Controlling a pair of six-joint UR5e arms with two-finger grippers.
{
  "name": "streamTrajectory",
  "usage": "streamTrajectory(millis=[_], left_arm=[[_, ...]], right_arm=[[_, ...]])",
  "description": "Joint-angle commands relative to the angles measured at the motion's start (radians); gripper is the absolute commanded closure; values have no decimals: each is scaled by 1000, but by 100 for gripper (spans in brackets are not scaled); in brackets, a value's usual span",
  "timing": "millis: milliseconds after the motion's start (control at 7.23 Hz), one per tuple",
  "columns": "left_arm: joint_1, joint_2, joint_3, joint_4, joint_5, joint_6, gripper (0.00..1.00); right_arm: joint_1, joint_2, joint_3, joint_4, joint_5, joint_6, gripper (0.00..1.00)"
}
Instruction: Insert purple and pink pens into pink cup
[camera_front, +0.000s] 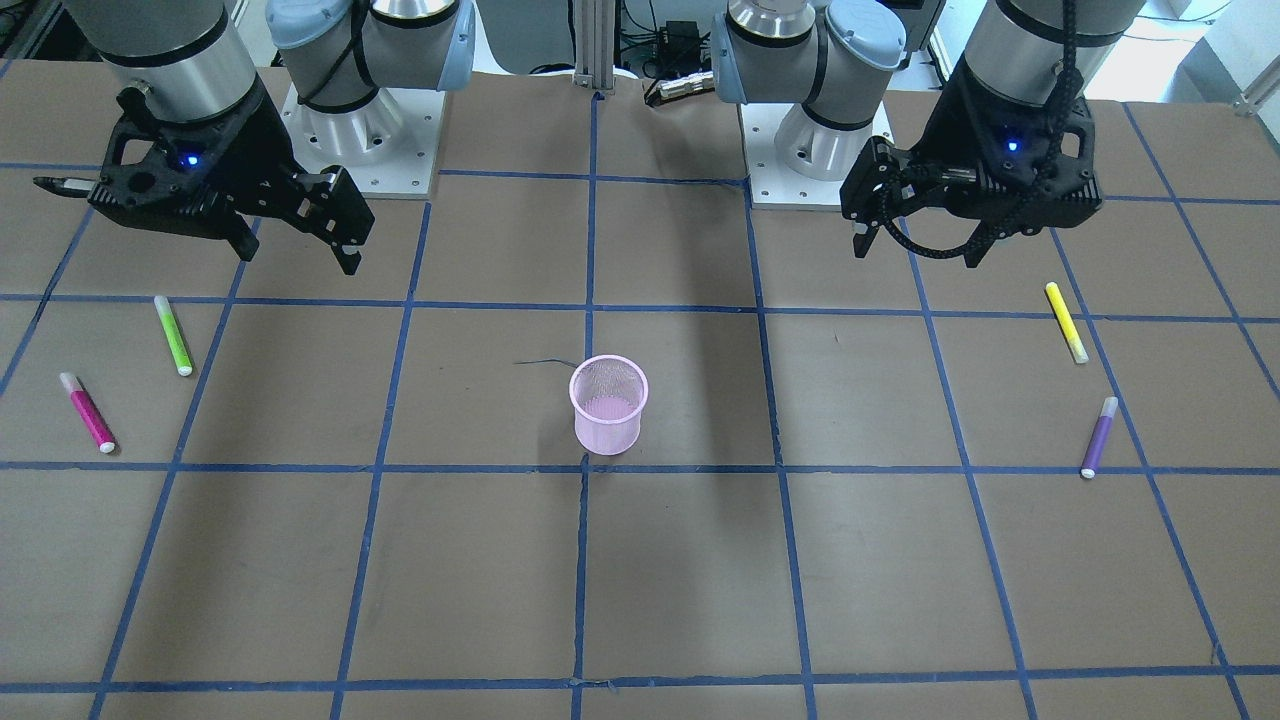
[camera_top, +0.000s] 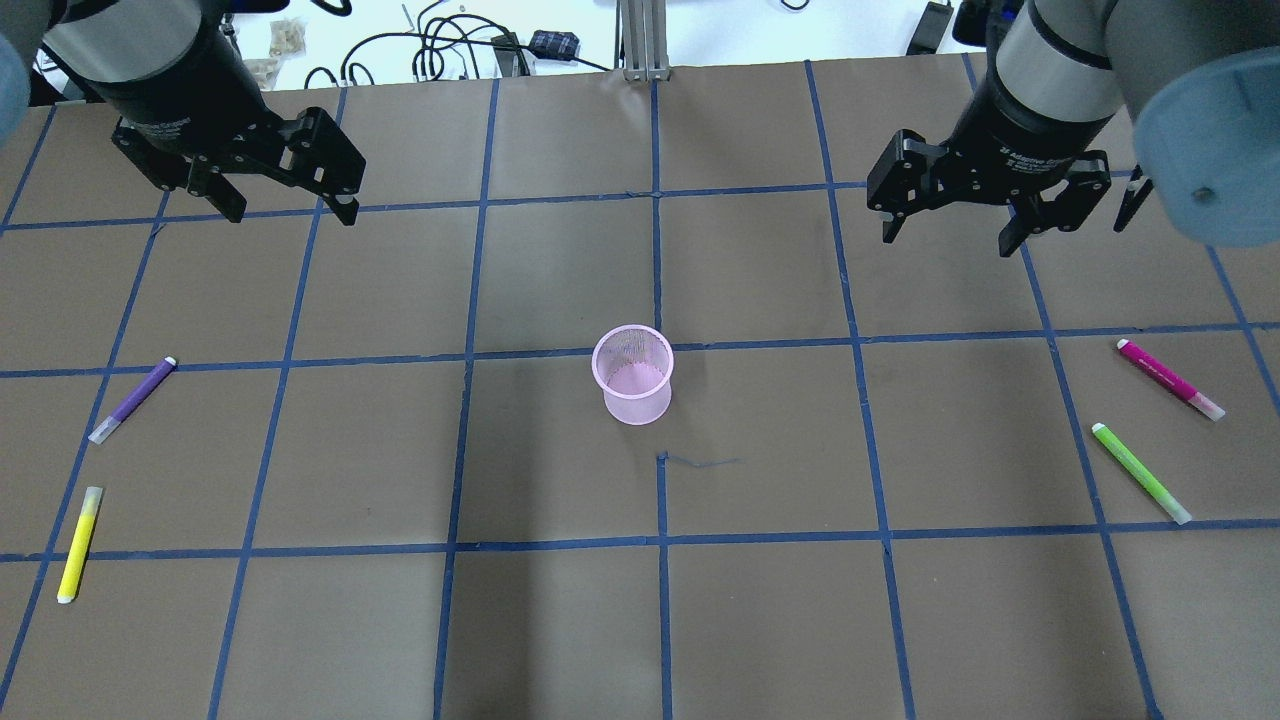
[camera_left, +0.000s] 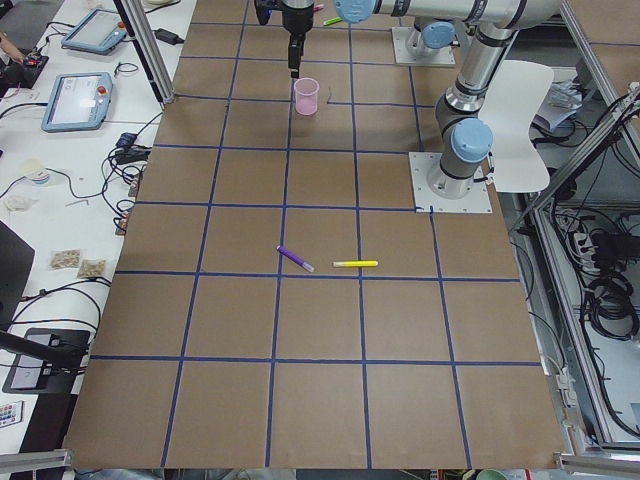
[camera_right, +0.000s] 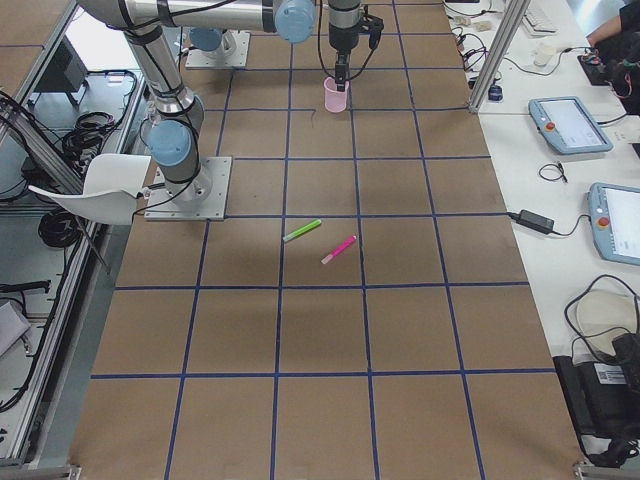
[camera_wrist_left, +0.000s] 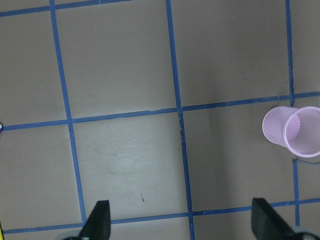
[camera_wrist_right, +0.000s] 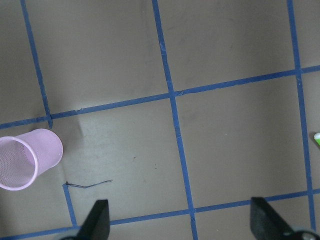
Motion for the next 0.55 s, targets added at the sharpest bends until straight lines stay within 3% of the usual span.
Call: streamTrajectory(millis=[0, 415], left_arm=[[0, -1, 0, -6, -1, -7, 0], [2, -1, -5, -12, 4, -7, 0]], right_arm=[[4, 1, 2, 3, 2, 6, 0], [-4, 7, 3, -2, -1, -27, 0]])
